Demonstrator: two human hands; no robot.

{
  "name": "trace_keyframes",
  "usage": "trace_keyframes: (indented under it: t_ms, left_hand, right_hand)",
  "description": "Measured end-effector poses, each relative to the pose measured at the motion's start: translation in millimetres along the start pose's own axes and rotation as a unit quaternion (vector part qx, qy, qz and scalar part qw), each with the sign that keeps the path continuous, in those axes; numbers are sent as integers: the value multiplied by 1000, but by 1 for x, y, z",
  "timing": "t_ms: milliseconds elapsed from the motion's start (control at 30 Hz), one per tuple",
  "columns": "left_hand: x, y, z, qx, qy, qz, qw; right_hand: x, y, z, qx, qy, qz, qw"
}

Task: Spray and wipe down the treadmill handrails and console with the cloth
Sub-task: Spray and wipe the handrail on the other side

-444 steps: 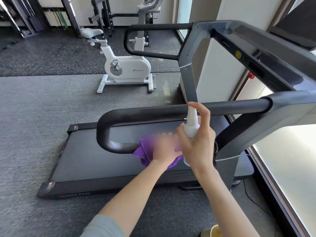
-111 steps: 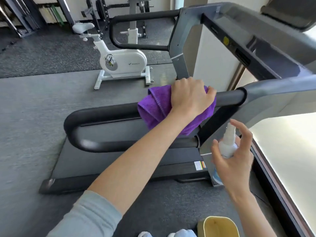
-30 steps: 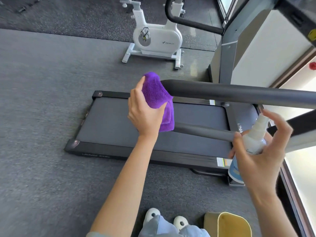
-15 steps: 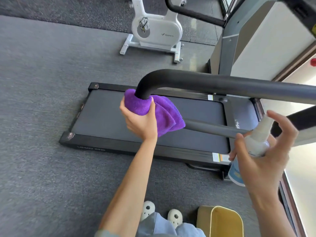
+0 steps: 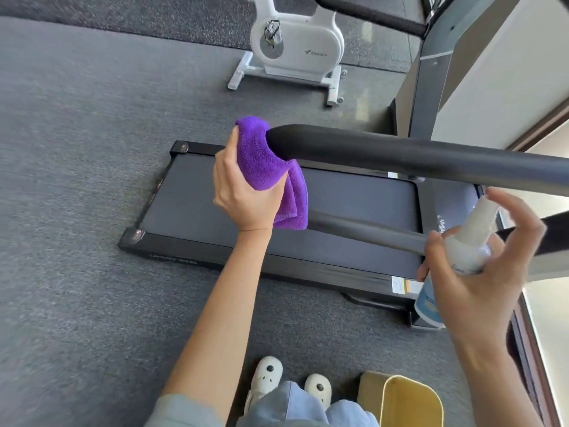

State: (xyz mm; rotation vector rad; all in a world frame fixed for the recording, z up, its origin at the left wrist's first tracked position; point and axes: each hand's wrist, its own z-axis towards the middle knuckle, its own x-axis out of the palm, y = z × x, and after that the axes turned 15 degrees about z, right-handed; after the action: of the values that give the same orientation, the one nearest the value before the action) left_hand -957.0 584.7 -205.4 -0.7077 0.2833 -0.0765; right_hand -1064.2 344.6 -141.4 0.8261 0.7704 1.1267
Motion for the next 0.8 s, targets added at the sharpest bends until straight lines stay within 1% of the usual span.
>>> trace_keyframes:
  t_ms: [33,133,233,267,300,367,400,567,700,800]
  left_hand:
    - [0,1,-6,-24,1,12,1000]
    - [-2,-5,-23,-153,1,18,988]
    - [1,-10,-29,-218,-7,18,976]
    - [3,-12,-31,-251,-7,16,968]
    - [5,-16,-33,-297,-6,9,955]
    - [9,-28,-42,-406,-8,-1,914]
    - [11,-34,-47,-446,-8,0,895]
    - [23,-40,-55,-549,7,16,836]
    - [28,-48,-68,-623,16,-22,782]
    - [30,-57,-78,-654,17,-48,755]
  right_hand:
    - [-2,-2,0,6,-1,5,1000]
    - [-15,-6,-2,19,-1,21,1000]
    - [-27,-7,-5,36,4,17,999]
    - [-30,-8,-6,40,6,15,999]
    - [-32,-8,-7,42,5,12,999]
    - [-34,-11,-7,45,6,7,999]
    - [-35,-12,-7,44,11,8,999]
    - [-42,-20,0,41,32,15,999]
    - [-57,-25,8,46,17,27,998]
    - [-68,-27,11,49,13,21,999]
